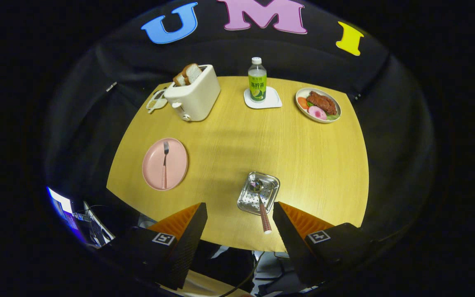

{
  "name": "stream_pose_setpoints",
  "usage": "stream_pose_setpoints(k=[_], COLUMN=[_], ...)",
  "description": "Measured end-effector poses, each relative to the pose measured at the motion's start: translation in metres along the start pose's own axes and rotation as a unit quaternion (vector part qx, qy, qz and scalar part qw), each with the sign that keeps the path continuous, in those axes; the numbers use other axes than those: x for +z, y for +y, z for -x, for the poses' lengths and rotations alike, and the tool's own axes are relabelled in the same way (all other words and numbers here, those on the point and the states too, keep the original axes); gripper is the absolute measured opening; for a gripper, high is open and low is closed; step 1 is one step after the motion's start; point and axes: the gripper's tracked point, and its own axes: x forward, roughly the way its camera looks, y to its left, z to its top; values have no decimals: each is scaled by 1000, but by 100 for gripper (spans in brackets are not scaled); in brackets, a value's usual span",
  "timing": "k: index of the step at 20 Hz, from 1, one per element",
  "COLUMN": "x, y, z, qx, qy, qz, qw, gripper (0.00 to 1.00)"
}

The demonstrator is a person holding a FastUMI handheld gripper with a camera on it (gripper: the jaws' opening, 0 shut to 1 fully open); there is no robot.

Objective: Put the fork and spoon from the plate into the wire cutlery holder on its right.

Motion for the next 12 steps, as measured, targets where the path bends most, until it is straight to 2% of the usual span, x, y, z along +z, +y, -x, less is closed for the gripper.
stream_pose_setpoints(k=[5, 12], x=[11, 10], y=[56, 157], z=[-5, -49], qx=[7, 58], qy=[-66, -76], qz=[15, 9], qw=[998, 995], gripper=[100, 100])
